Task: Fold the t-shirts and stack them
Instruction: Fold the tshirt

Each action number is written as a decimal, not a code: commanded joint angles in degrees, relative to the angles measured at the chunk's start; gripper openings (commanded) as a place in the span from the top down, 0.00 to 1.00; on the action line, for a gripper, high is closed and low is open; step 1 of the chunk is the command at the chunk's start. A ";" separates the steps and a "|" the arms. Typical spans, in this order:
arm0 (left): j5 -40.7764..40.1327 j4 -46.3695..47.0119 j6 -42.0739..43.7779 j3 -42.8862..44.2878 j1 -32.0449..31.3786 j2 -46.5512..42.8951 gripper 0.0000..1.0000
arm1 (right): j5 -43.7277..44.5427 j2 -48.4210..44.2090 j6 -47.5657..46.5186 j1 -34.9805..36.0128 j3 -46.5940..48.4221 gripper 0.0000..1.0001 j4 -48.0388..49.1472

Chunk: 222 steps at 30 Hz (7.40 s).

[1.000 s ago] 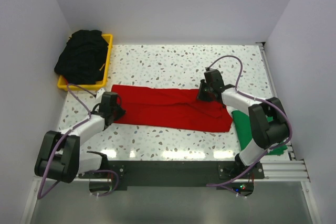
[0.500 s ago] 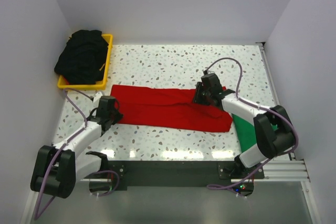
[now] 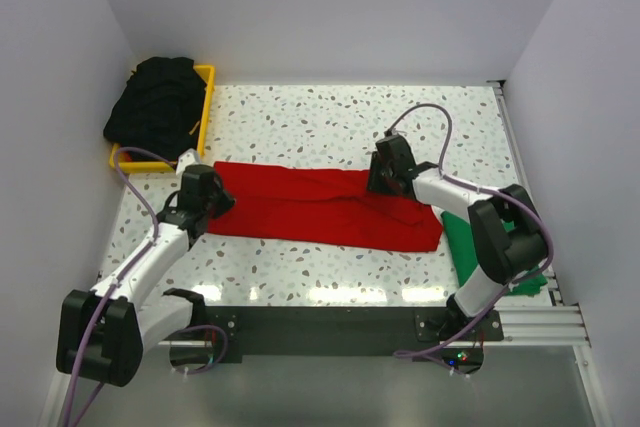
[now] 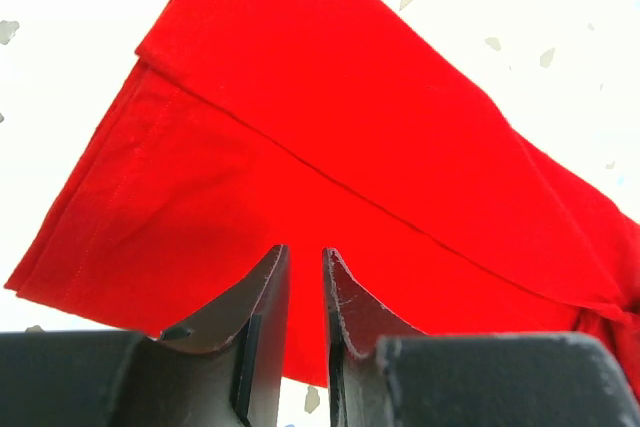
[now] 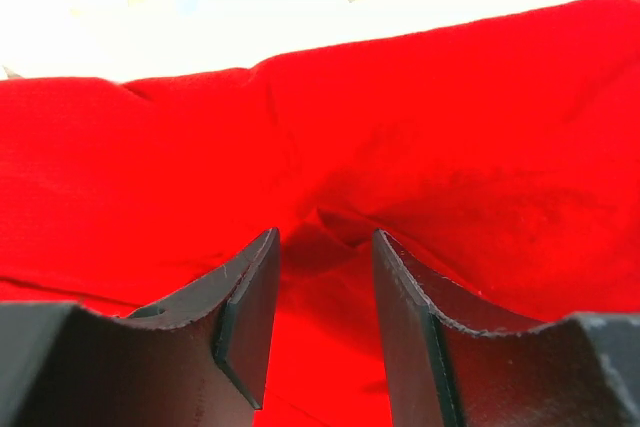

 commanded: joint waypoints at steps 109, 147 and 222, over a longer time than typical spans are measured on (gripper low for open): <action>-5.68 3.31 0.98 9.72 -21.49 28.68 0.81 | 4.25 -10.79 6.47 -1.60 -13.72 0.64 -5.10; -7.46 -6.82 3.09 10.34 -31.87 16.56 0.84 | -2.95 33.35 -10.50 -7.49 62.14 0.61 -24.17; -6.04 -0.83 -9.75 10.33 -50.50 29.21 0.94 | -8.93 52.76 -18.49 -9.25 84.28 0.53 -21.36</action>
